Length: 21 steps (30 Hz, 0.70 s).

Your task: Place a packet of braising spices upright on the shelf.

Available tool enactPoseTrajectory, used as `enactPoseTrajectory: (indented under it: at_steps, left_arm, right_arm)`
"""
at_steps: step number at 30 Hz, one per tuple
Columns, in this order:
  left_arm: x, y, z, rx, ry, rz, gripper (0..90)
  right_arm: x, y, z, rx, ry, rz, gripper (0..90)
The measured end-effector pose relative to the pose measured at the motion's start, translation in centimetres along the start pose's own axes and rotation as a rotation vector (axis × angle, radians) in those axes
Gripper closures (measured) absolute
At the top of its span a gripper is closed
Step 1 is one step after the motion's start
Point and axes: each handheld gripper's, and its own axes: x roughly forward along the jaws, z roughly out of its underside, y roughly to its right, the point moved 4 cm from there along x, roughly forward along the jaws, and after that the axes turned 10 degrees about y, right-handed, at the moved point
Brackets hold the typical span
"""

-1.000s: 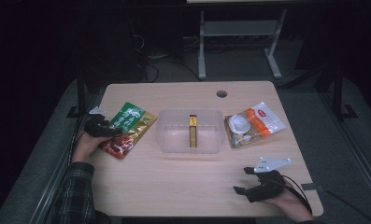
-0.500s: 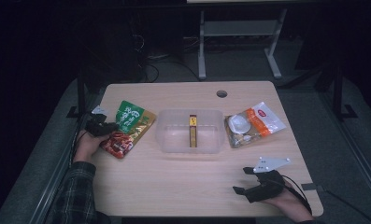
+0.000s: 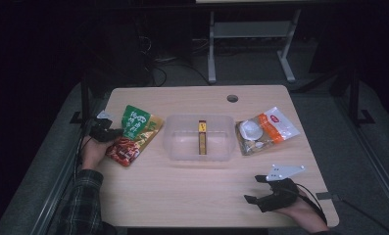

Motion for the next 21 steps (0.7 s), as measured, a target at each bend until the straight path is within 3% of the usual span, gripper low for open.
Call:
enactPoseTrajectory:
  at_steps: [7,12,21]
  left_arm:
    - [-1.1,0.2,-0.4,-0.048,0.031,0.032,89.9]
    - [-2.3,0.6,-0.9,-0.061,0.05,0.057,90.0]
    - [-5.3,0.8,-1.0,-0.123,0.134,0.105,90.0]
  right_arm:
    - [0.0,0.1,-0.1,-0.005,0.007,-0.003,17.3]
    - [0.3,0.1,-0.4,-0.011,0.007,-0.007,17.2]
    - [1.2,0.2,-1.0,-0.028,0.009,-0.032,17.2]
